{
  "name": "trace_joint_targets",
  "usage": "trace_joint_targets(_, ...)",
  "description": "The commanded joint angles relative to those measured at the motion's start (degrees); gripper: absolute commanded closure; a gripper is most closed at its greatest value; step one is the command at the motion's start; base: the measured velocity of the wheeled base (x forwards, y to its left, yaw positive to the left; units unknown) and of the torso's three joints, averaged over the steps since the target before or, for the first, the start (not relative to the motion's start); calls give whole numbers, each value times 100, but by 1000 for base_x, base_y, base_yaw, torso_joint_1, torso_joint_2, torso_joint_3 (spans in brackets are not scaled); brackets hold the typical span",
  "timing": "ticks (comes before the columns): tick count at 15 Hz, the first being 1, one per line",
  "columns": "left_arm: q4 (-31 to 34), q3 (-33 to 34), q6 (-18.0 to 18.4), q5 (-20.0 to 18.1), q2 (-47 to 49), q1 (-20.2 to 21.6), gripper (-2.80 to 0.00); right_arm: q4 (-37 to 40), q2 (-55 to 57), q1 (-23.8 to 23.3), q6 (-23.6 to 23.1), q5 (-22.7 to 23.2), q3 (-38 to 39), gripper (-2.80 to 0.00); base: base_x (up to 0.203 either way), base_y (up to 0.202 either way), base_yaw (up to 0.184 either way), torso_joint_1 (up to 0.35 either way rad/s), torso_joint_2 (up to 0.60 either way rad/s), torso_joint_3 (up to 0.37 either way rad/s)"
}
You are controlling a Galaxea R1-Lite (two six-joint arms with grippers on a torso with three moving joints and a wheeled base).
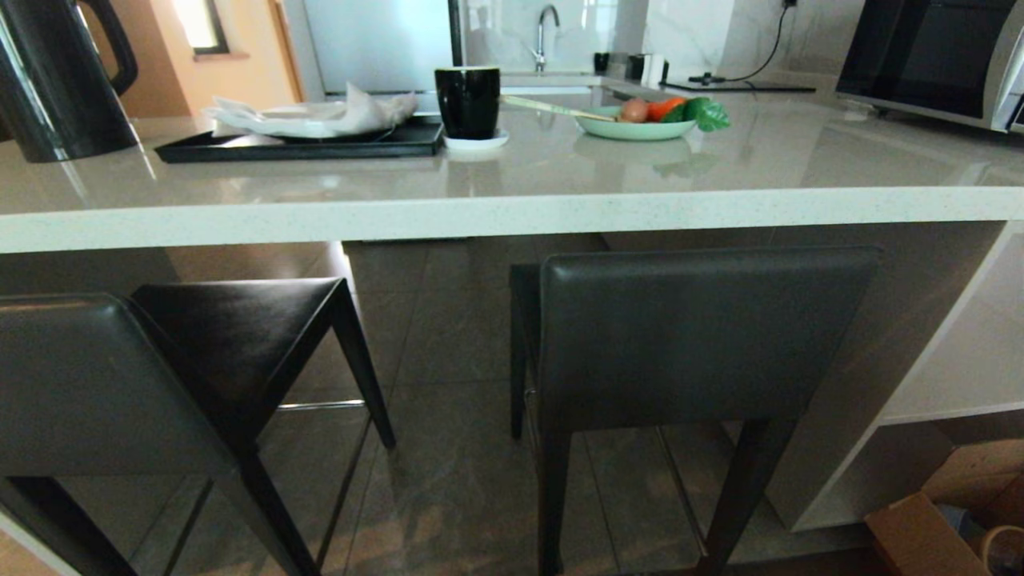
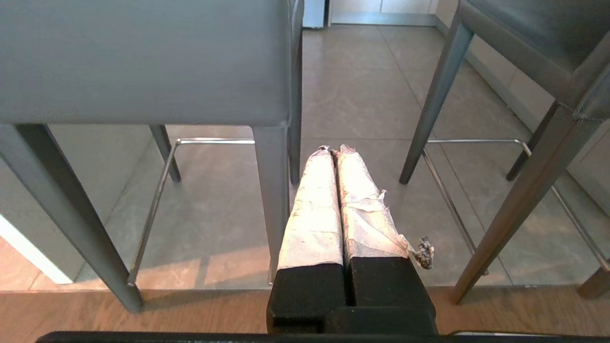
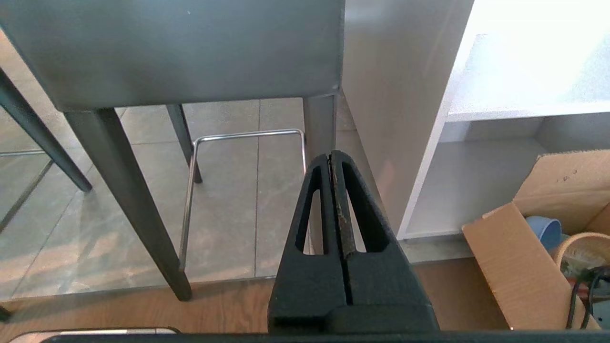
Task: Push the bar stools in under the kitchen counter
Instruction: Pull the gray chair out from under the dining table
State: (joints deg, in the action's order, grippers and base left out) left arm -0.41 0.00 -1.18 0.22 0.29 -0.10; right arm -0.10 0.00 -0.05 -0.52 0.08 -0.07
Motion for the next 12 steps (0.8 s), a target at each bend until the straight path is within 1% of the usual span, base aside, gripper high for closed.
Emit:
trace_joint_targets(1,-2,0,-5,13,6,1,0,1,1,4,-1,1,7,0,0,0,0,-7,71,37)
trace_joint_targets(6,-2,0,-5,4,6,1,0,-17,0,5,-1,1,7,0,0,0,0,-1,12,14)
trace_joint_targets(7,-2,0,-5,8,6,1,0,-17,0,-4,-1,1,7,0,-91,0,2,8,9,6)
trace_joint_targets(12,-2,0,-5,4,6,1,0,-17,3,0,-1,1,7,0,-193,0,0,-1,3,5)
